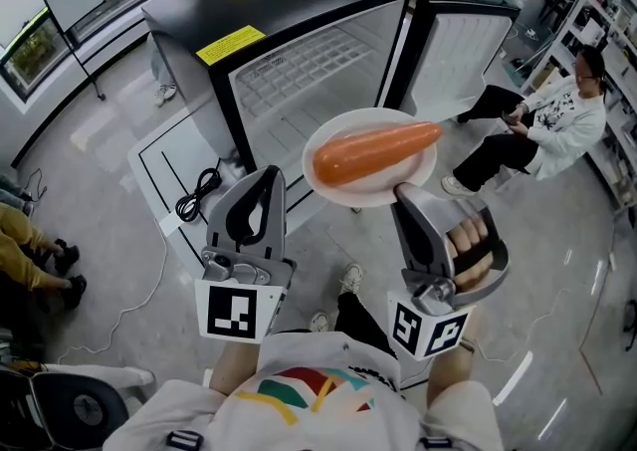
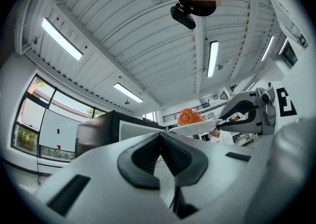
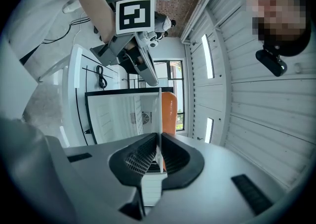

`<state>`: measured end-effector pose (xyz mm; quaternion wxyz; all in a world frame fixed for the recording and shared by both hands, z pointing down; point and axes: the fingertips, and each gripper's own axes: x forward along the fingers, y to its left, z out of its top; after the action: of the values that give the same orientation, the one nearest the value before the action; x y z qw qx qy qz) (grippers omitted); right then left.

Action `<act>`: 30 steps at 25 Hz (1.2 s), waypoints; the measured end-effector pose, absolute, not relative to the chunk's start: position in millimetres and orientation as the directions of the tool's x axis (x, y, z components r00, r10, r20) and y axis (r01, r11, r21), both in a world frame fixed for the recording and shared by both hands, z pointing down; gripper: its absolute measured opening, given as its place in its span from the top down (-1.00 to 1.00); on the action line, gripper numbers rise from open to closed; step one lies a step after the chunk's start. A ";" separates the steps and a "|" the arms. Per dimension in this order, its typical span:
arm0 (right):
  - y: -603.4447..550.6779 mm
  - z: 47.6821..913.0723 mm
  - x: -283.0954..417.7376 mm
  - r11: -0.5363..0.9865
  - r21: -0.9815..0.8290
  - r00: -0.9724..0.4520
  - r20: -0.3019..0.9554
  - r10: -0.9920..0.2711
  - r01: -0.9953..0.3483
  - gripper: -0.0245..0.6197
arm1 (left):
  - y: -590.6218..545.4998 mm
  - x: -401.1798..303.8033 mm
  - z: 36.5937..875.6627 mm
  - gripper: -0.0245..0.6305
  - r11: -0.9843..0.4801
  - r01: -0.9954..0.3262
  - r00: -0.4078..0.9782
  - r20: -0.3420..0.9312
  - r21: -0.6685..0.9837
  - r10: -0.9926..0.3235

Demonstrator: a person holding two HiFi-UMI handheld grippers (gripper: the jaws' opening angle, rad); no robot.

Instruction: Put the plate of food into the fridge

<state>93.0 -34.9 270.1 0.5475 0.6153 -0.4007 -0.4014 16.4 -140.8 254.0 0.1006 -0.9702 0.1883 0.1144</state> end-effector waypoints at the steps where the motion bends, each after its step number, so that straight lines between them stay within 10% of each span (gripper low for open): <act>1: -36.7 270.1 96.6 -0.080 0.995 0.356 -0.056 -0.933 -0.054 0.85 | -142.7 19.2 255.0 0.91 -0.908 -0.389 0.903 -0.256 -0.154 -0.344; 30: -134.4 269.6 236.5 -0.066 0.992 0.087 -0.057 -0.995 -0.106 0.83 | -208.8 132.7 250.7 0.91 -0.769 -0.613 0.786 -0.239 -0.182 -0.570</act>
<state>236.5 -134.4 269.6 0.4770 0.5621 -0.4893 -0.4659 132.7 -208.8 250.7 0.1259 -0.9367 0.3155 0.0853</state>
